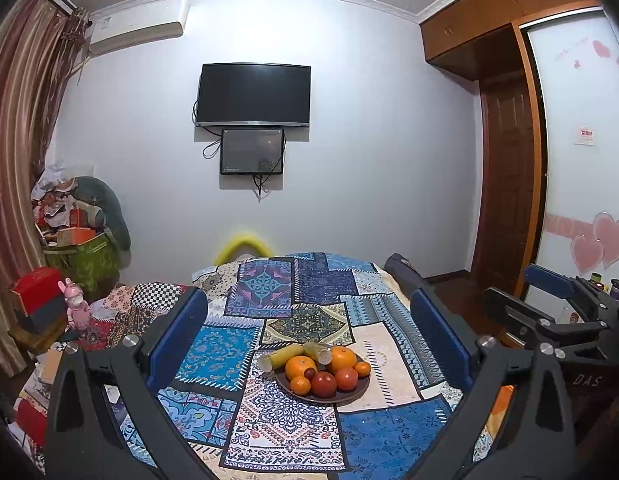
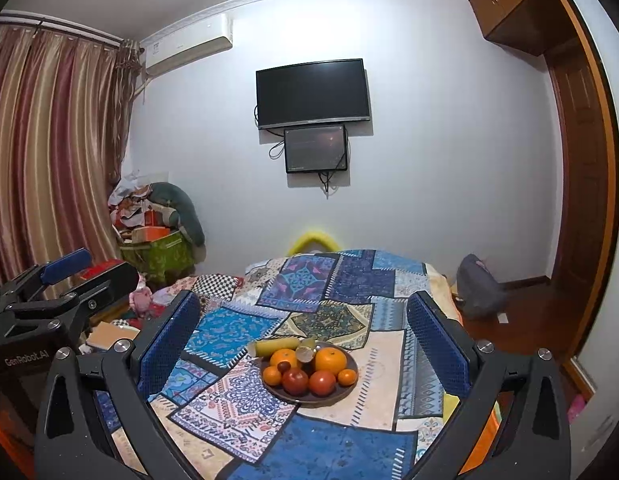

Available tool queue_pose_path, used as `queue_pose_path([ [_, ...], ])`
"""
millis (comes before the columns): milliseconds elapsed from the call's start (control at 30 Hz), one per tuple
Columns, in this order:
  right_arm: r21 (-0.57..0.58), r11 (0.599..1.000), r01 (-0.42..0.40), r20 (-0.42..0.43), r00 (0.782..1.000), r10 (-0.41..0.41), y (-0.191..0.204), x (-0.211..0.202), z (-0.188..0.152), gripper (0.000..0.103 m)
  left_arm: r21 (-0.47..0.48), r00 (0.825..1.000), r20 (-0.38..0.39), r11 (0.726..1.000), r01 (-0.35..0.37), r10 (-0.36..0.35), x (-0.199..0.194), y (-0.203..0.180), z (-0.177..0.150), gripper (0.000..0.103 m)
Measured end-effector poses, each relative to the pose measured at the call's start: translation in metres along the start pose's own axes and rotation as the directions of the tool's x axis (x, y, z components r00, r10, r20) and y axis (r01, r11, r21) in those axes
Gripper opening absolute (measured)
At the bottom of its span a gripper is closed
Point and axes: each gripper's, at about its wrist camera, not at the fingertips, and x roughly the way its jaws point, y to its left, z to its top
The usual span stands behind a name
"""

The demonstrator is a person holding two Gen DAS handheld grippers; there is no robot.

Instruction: Organize fruits

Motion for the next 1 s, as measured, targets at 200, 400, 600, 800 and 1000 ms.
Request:
queue_pose_path([
  [200, -0.004, 1.0, 0.005, 0.005, 1.0, -0.005, -0.0006, -0.0015, 0.0004, 0.103, 0.001, 1.0, 0.001, 1.0, 0.003, -0.003, -0.0002, -0.0002, 0.0005, 0.103],
  [400, -0.006, 1.0, 0.007, 0.006, 1.0, -0.007, -0.0008, -0.0018, 0.0007, 0.103, 0.005, 1.0, 0.003, 1.0, 0.01, -0.01, 0.0, -0.0018, 0.0005, 0.103],
  [600, -0.008, 1.0, 0.012, 0.009, 1.0, -0.012, -0.0006, -0.0019, 0.0019, 0.103, 0.003, 1.0, 0.002, 1.0, 0.014, -0.014, 0.0004, -0.0021, 0.0, 0.103],
  [800, -0.011, 1.0, 0.014, 0.013, 1.0, -0.014, 0.0002, -0.0026, 0.0041, 0.103, -0.001, 0.999, -0.006, 1.0, 0.031, -0.031, 0.0032, -0.002, -0.0007, 0.103],
  [1000, -0.009, 1.0, 0.021, 0.015, 1.0, -0.021, -0.0008, -0.0025, 0.0032, 0.103, -0.002, 0.999, -0.012, 0.999, 0.036, -0.036, 0.0045, -0.0027, -0.0013, 0.103],
])
